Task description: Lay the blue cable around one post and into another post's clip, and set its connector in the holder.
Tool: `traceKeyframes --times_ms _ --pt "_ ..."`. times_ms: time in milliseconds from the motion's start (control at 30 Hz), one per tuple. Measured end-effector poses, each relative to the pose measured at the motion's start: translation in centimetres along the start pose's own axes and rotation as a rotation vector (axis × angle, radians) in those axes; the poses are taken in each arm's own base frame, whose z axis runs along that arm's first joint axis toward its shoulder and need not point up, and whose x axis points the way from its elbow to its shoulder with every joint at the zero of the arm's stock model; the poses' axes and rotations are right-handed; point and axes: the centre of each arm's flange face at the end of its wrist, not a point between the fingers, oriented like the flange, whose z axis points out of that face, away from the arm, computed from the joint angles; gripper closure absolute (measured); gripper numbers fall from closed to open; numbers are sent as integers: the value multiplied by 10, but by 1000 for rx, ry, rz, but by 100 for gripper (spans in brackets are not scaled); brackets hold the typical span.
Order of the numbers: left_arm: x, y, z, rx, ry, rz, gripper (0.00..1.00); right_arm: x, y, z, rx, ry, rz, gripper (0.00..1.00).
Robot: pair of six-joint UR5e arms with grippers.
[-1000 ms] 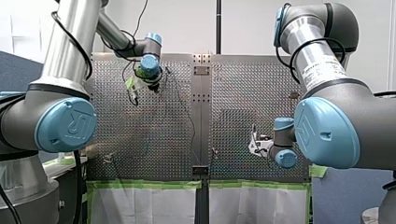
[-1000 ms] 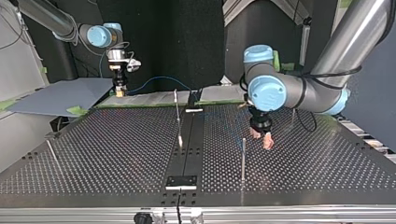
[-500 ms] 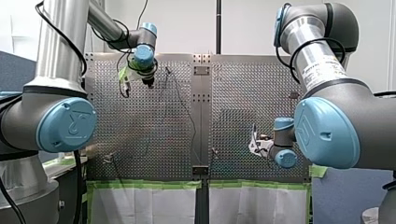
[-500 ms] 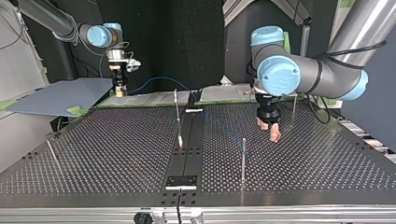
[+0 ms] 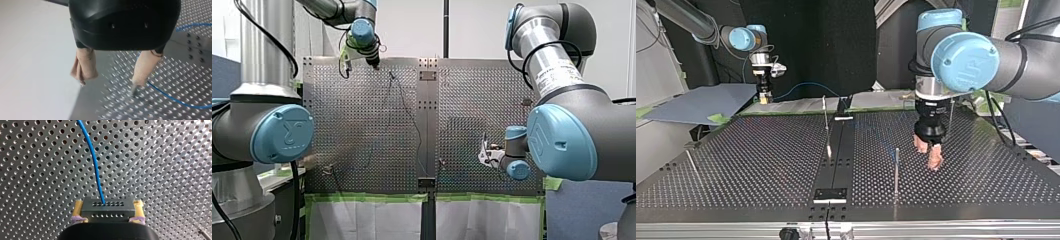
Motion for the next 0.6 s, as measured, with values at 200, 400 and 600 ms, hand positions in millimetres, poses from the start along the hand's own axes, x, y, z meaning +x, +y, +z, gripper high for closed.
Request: traceKeyframes --times_ms 200,400,600 --pt "-32 -7 -24 43 -24 39 0 0 2 0 -2 1 4 100" --pt "-43 -10 -45 90 -7 92 0 1 2 1 -3 2 9 100" --pt "-37 -12 -50 107 46 159 0 1 2 1 -3 1 10 100"
